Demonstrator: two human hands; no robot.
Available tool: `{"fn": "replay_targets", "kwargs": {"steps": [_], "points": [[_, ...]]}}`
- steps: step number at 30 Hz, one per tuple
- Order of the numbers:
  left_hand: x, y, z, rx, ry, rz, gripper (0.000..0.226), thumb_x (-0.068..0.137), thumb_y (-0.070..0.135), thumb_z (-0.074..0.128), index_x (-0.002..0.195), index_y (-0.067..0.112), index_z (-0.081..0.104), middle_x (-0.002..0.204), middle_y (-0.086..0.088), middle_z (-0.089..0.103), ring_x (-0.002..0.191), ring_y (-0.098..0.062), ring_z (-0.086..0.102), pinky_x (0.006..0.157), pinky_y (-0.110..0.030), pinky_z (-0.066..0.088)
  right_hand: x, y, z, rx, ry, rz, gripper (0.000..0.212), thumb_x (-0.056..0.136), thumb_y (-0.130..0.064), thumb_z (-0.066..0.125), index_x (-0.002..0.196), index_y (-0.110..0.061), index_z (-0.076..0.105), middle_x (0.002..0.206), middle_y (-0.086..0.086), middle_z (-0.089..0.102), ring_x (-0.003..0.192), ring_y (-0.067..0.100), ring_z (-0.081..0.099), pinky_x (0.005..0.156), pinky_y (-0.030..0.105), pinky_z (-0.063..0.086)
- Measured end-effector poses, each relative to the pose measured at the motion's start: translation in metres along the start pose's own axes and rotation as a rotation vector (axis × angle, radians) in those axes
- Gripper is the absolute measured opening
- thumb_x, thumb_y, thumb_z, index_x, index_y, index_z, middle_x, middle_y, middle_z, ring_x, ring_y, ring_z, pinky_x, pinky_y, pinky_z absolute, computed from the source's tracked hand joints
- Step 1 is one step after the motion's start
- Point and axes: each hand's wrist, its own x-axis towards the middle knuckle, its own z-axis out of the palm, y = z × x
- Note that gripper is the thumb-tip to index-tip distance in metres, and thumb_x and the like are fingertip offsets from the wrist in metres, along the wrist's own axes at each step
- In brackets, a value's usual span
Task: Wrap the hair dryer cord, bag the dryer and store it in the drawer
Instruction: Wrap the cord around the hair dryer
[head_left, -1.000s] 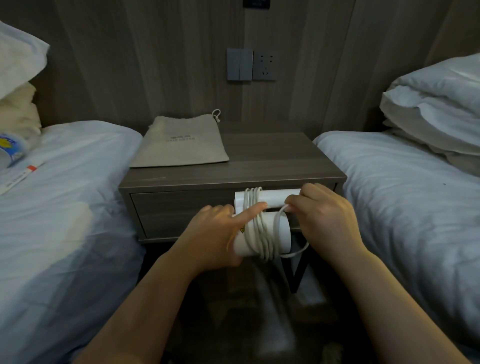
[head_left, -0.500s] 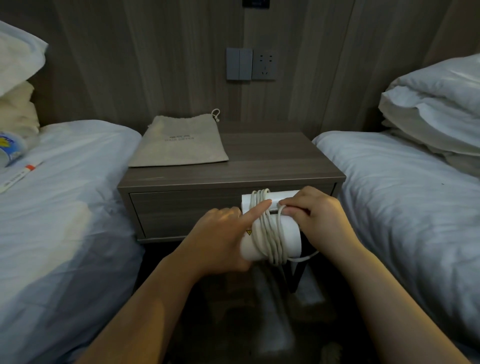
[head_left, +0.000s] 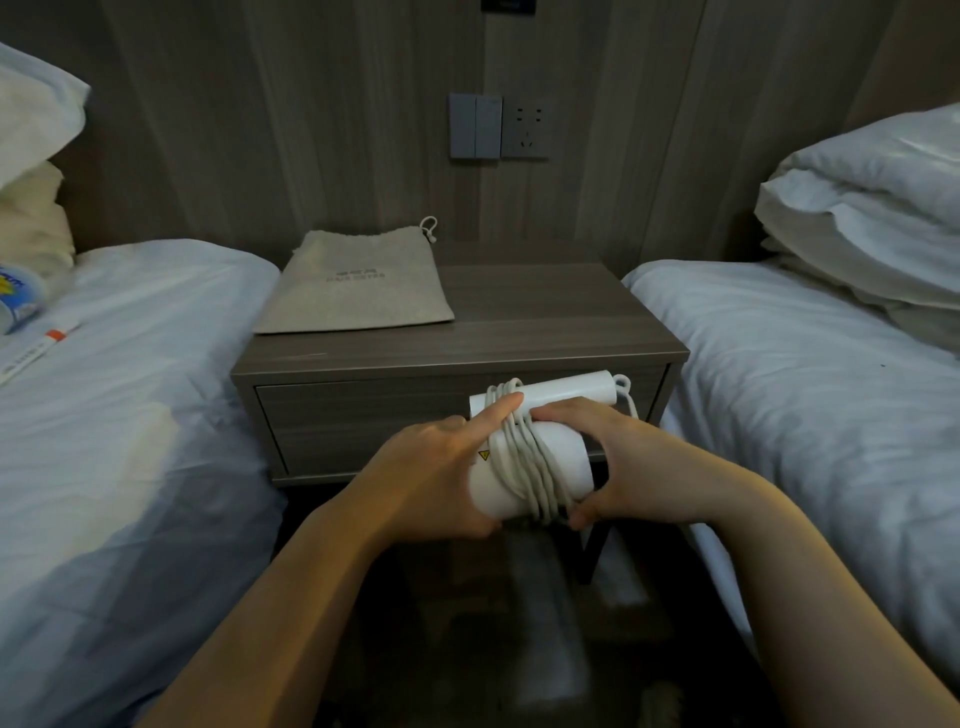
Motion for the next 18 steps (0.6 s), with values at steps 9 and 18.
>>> {"fn": "replay_targets", "kwargs": {"steps": [9,18], "points": [[0.000,0.004,0.003,-0.008,-0.008,-0.006,0.115,0.067,0.050,0.072,0.142,0.045,-0.013,0.135,-0.002,0.050,0.116,-0.018,0.052,0.097,-0.036,0.044,0.000,0.002,0.003,-0.300,0.098,-0.007,0.091,0.063,-0.048,0.078,0.140,-0.039,0.032,0.140,-0.009,0.027,0.129,0.012,0.019,0.113,0.037,0.022],[0.001,0.011,0.006,0.055,-0.045,0.038,0.111,0.071,0.051,0.069,0.145,0.039,-0.013,0.137,-0.004,0.047,0.119,-0.018,0.048,0.100,-0.034,0.038,0.006,0.011,0.002,-0.198,0.089,0.031,0.048,0.085,-0.045,0.057,0.132,-0.038,0.048,0.156,-0.008,0.022,0.145,0.010,0.006,0.116,0.044,-0.006]]}}
